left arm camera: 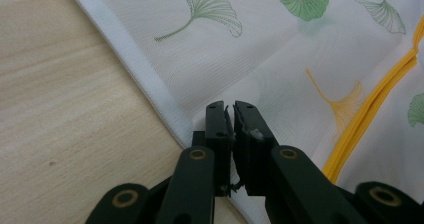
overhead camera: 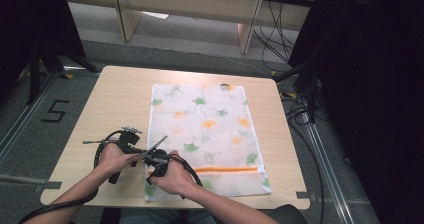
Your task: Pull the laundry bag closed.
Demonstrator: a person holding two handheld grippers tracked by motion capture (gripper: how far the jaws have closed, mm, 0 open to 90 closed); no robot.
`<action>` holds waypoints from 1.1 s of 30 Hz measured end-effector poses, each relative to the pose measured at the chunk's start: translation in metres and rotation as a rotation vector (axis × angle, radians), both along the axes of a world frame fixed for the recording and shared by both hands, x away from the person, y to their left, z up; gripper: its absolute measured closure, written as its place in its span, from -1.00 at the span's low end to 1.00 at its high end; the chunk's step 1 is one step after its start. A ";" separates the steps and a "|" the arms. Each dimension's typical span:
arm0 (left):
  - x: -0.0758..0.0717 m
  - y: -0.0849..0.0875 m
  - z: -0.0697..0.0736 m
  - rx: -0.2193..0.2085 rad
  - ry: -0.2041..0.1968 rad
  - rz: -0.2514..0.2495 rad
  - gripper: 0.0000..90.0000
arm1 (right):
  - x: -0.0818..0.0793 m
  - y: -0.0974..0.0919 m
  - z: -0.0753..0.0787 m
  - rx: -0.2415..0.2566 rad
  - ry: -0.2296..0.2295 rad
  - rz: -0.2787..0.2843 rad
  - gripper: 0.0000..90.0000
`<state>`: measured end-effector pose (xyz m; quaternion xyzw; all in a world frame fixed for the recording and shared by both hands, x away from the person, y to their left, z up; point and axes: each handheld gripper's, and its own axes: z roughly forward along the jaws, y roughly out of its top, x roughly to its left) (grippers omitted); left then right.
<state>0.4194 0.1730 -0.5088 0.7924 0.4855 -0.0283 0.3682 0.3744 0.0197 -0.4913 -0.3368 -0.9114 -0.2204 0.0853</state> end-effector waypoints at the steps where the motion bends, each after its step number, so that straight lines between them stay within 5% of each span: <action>1: 0.000 0.001 0.000 0.001 -0.001 0.005 0.88 | -0.001 0.003 -0.001 0.012 0.007 -0.018 1.00; 5: 0.002 0.004 -0.001 -0.007 -0.001 0.002 0.88 | 0.000 0.005 -0.002 0.022 -0.009 -0.009 1.00; 7: 0.003 0.005 -0.001 -0.012 -0.004 0.002 0.88 | 0.003 0.003 -0.003 0.003 -0.041 0.040 1.00; 10: 0.004 0.006 -0.002 -0.023 -0.004 -0.002 0.89 | 0.001 0.007 -0.001 0.041 -0.027 0.009 0.99; 15: 0.005 0.009 -0.003 -0.033 0.005 -0.006 0.92 | 0.004 0.006 0.011 0.088 -0.156 0.069 0.86; 17: 0.005 0.009 -0.003 -0.031 0.004 -0.005 0.95 | 0.007 0.007 0.011 0.069 -0.210 0.070 0.66; 23: 0.005 0.009 -0.003 -0.028 0.003 -0.005 0.97 | 0.003 0.013 0.007 0.065 -0.214 0.031 0.29; 33: 0.005 0.010 -0.004 -0.033 0.002 -0.003 0.98 | -0.002 0.023 -0.002 -0.004 -0.291 0.041 0.32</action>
